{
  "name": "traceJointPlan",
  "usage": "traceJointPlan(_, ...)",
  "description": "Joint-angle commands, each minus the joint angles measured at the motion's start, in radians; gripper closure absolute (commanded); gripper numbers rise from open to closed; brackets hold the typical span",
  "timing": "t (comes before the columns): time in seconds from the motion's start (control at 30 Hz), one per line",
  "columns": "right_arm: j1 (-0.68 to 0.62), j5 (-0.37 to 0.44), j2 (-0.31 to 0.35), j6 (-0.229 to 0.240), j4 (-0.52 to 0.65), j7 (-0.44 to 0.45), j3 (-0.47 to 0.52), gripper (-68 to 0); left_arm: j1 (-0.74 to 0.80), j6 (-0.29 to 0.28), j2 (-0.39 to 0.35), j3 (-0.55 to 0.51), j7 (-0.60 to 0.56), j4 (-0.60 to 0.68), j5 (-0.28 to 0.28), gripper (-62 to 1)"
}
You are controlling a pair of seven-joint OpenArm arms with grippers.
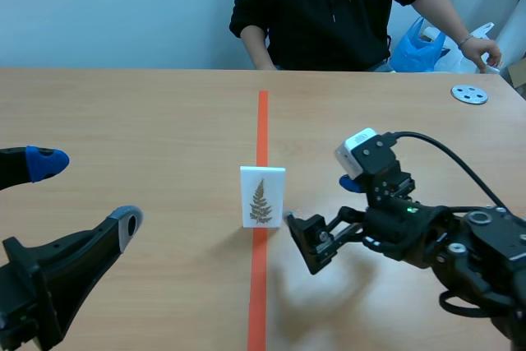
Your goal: Sort the leaf by its shape. The table is split by an orange tape line. A compound leaf with several leaflets goes to the left side, a simple leaf with one blade goes to the right side. Return to the home posture when a red brick is placed on the table.
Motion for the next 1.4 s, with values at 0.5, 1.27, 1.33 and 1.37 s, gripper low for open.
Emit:
traceJointPlan(0.5, 0.200, -0.129, -0.145, -0.069, -0.202, 0.089, -0.177, -62.1, 0.002, -0.002, 0.005, 0.001, -0.015, 0.026, -0.006, -62.3)
traceJointPlan(1.27, 0.194, -0.148, -0.140, -0.110, -0.205, 0.089, -0.208, -6.3, 0.002, -0.001, 0.005, 0.001, -0.015, 0.026, -0.006, -62.3)
traceJointPlan(1.33, 0.194, -0.147, -0.140, -0.110, -0.204, 0.089, -0.208, -4.6, 0.002, -0.001, 0.005, 0.001, -0.015, 0.026, -0.006, -62.3)
traceJointPlan(1.37, 0.194, -0.147, -0.140, -0.110, -0.204, 0.089, -0.208, -4.6, 0.002, -0.001, 0.005, 0.001, -0.015, 0.026, -0.006, -62.3)
